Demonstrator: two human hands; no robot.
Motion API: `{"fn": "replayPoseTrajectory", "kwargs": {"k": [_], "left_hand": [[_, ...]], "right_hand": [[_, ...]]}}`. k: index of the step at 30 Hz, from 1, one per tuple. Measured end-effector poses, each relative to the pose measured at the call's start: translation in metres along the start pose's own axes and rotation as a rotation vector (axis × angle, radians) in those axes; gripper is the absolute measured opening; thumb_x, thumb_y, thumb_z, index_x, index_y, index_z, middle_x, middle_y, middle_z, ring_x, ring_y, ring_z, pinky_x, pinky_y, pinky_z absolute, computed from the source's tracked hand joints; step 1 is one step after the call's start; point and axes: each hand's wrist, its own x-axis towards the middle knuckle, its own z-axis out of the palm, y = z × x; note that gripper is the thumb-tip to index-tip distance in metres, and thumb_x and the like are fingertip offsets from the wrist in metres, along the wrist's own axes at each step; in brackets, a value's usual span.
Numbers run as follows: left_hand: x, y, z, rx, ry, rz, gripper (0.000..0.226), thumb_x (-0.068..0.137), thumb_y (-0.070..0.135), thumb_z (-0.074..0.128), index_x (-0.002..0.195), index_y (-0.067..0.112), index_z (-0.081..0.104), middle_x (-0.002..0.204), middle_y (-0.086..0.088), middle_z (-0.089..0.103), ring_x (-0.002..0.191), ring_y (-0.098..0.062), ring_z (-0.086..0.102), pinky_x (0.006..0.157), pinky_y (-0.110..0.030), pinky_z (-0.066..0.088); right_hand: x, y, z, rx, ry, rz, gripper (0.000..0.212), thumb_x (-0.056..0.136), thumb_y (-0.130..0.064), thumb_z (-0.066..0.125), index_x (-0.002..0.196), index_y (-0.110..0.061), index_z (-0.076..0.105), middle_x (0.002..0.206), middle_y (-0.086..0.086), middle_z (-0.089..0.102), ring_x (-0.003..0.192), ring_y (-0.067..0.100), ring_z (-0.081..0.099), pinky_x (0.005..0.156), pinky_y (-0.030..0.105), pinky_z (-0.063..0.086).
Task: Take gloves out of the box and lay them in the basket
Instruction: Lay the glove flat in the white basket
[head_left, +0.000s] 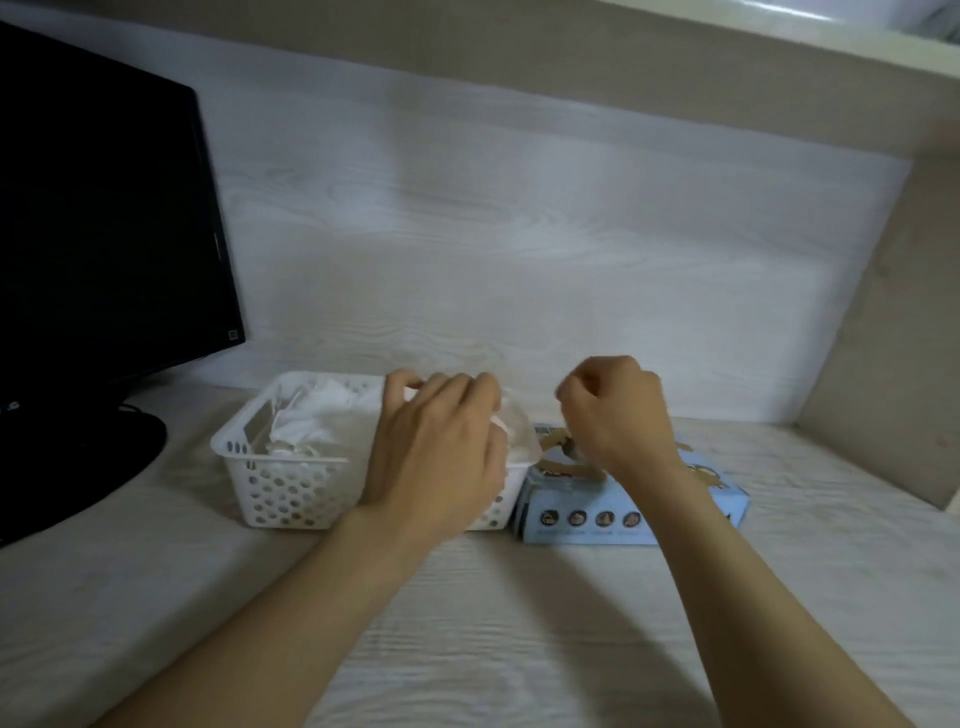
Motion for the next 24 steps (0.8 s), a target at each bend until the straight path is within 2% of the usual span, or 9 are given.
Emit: {"fn": "replayPoseTrajectory", "kwargs": {"k": [2,5,9,13,16,18,21,24], "left_hand": [[-0.004,0.014,0.011,0.002,-0.050,0.093,0.024,0.098,0.030,0.038,0.095,0.022,0.061,0.087,0.006,0.065,0.083,-0.020,0.058,0.097,-0.045,0.039],[-0.012,0.027,0.024,0.114,-0.113,0.135,0.028,0.097,0.034,0.043,0.102,0.020,0.066,0.091,0.003,0.066,0.093,-0.024,0.059,0.106,-0.052,0.036],[-0.011,0.036,0.030,0.229,-0.191,0.127,0.033,0.094,0.037,0.045,0.110,0.019,0.067,0.094,-0.001,0.067,0.098,-0.027,0.060,0.112,-0.061,0.030],[-0.010,0.036,0.034,0.301,-0.225,0.172,0.029,0.093,0.039,0.051,0.112,0.023,0.067,0.104,-0.003,0.064,0.102,-0.029,0.058,0.113,-0.062,0.028],[-0.008,0.035,0.035,0.318,-0.220,0.202,0.028,0.092,0.041,0.059,0.112,0.027,0.073,0.125,-0.005,0.062,0.109,-0.032,0.057,0.112,-0.064,0.026],[-0.008,0.035,0.036,0.308,-0.206,0.219,0.033,0.099,0.046,0.049,0.105,0.028,0.076,0.131,-0.003,0.061,0.110,-0.030,0.057,0.112,-0.065,0.025],[-0.009,0.034,0.037,0.296,-0.197,0.227,0.051,0.103,0.053,0.034,0.100,0.029,0.079,0.128,0.000,0.064,0.109,-0.027,0.058,0.113,-0.065,0.026],[-0.009,0.032,0.039,0.303,-0.197,0.229,0.050,0.103,0.054,0.037,0.097,0.030,0.080,0.125,0.002,0.065,0.108,-0.027,0.059,0.113,-0.065,0.026]], "right_hand": [[-0.004,0.021,-0.011,-0.111,0.001,0.093,0.023,0.089,-0.015,0.055,0.074,-0.008,0.071,0.062,0.008,0.067,0.053,0.027,0.059,0.050,0.036,0.048],[-0.014,0.041,-0.019,-0.254,-0.043,0.156,0.017,0.080,-0.022,0.061,0.075,-0.010,0.072,0.069,0.010,0.069,0.068,0.033,0.066,0.063,0.039,0.059],[-0.024,0.050,-0.018,-0.231,-0.142,0.142,0.036,0.068,-0.048,0.054,0.073,-0.018,0.074,0.064,0.001,0.070,0.064,0.023,0.066,0.064,0.039,0.060],[-0.023,0.055,-0.014,-0.196,-0.145,0.094,0.029,0.075,-0.052,0.060,0.069,-0.026,0.073,0.056,-0.009,0.067,0.065,0.010,0.063,0.083,0.037,0.052],[-0.020,0.063,-0.009,-0.207,-0.114,0.057,0.028,0.085,-0.046,0.067,0.067,-0.027,0.073,0.051,-0.009,0.062,0.061,0.008,0.059,0.085,0.038,0.047],[-0.019,0.065,-0.006,-0.167,-0.088,0.004,0.027,0.086,-0.046,0.061,0.071,-0.028,0.074,0.058,-0.011,0.064,0.066,0.008,0.060,0.082,0.038,0.047],[-0.018,0.068,-0.002,-0.097,0.005,-0.097,0.032,0.085,-0.055,0.050,0.087,-0.038,0.077,0.094,-0.012,0.066,0.093,0.012,0.063,0.089,0.046,0.052],[-0.015,0.070,0.002,-0.038,0.148,-0.214,0.027,0.096,-0.044,0.059,0.101,-0.030,0.081,0.101,-0.011,0.063,0.094,0.017,0.064,0.086,0.049,0.054]]}}
